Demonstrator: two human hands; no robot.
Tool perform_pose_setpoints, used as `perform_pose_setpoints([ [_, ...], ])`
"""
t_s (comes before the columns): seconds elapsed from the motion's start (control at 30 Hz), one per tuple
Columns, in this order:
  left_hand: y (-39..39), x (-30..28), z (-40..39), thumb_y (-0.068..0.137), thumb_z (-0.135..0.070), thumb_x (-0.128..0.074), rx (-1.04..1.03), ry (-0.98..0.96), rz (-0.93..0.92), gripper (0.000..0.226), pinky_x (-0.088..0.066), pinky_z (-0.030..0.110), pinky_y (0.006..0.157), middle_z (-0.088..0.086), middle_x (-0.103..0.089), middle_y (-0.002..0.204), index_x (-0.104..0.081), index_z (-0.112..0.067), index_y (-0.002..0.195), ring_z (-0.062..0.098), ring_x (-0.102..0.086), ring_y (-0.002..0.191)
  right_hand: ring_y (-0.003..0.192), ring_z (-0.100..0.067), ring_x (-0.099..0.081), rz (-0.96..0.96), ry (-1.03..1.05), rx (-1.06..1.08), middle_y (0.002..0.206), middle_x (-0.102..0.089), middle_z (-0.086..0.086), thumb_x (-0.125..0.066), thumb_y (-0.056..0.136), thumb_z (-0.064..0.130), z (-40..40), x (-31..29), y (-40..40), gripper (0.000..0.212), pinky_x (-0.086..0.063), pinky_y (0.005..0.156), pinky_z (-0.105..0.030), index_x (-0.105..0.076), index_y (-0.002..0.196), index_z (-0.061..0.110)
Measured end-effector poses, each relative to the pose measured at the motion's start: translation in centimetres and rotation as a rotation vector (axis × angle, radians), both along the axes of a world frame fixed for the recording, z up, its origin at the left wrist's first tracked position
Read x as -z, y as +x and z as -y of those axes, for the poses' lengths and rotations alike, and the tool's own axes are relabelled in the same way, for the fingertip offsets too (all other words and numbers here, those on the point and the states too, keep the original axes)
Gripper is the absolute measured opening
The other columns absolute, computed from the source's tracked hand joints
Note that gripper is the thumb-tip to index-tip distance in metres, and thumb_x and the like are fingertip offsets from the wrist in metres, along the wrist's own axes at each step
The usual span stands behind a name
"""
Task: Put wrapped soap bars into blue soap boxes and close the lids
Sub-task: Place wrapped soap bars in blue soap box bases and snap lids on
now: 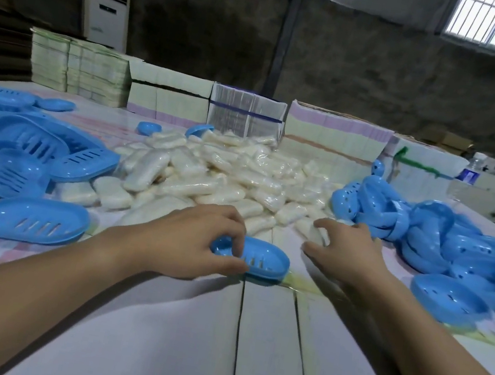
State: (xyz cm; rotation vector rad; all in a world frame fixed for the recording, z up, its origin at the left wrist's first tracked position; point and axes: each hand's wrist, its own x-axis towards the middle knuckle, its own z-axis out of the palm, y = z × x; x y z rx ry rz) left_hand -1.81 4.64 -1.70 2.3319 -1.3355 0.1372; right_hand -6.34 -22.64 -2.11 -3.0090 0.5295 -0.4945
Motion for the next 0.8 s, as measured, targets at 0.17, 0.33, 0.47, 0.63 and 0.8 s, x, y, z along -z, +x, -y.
perform_pose_setpoints([
  [0.17,0.1,0.6,0.4,0.087,-0.036,-0.074,0.045,-0.095,-0.073,0.008,-0.037,0.005,0.079,-0.013,-0.057,0.119,-0.067,-0.032,0.087,0.000,-0.054,0.105,0.113,-0.023,-0.043,0.018,0.116,-0.083,0.108,-0.062,0.004,-0.066,0.076,0.044,0.1,-0.4,-0.2,0.054,-0.040,0.089,-0.041,-0.051,0.128,0.041],
  [0.33,0.1,0.9,0.5,0.079,-0.035,-0.082,-0.006,-0.208,-0.194,0.035,-0.041,0.007,0.072,-0.016,-0.063,0.107,-0.065,-0.031,0.109,-0.003,-0.058,0.097,0.123,-0.027,-0.042,-0.007,0.076,-0.060,0.122,-0.063,-0.003,-0.061,0.077,0.051,0.0,-0.4,-0.3,0.058,-0.036,0.097,-0.043,-0.046,0.133,0.043],
  [0.47,-0.1,1.2,0.7,0.075,-0.034,-0.085,-0.037,-0.253,-0.254,0.040,-0.044,0.009,0.069,-0.016,-0.067,0.105,-0.063,-0.033,0.108,0.001,-0.061,0.097,0.099,-0.019,-0.056,0.091,0.285,-0.074,0.103,-0.062,0.005,-0.072,0.072,0.042,-0.1,-1.0,-1.1,0.046,-0.049,0.090,-0.042,-0.059,0.116,0.039],
  [0.63,-0.1,1.2,0.6,0.071,-0.037,-0.088,-0.058,-0.276,-0.275,0.050,-0.044,0.008,0.071,-0.017,-0.066,0.109,-0.059,-0.037,0.112,-0.001,-0.060,0.099,0.085,-0.011,-0.064,0.314,0.577,-0.195,0.109,-0.066,0.007,-0.075,0.073,0.027,0.3,-2.6,-2.2,0.026,-0.052,0.077,-0.031,-0.070,0.099,0.033],
  [0.8,0.2,1.2,0.7,0.068,-0.028,-0.092,-0.083,-0.332,-0.416,0.054,-0.054,0.017,0.083,-0.009,-0.068,0.111,-0.058,-0.038,0.109,0.004,-0.064,0.101,0.093,-0.007,-0.061,0.232,0.663,-0.502,0.099,-0.069,0.021,-0.078,0.070,0.021,-1.3,-3.8,-3.2,0.028,-0.047,0.083,-0.024,-0.073,0.090,0.041],
])
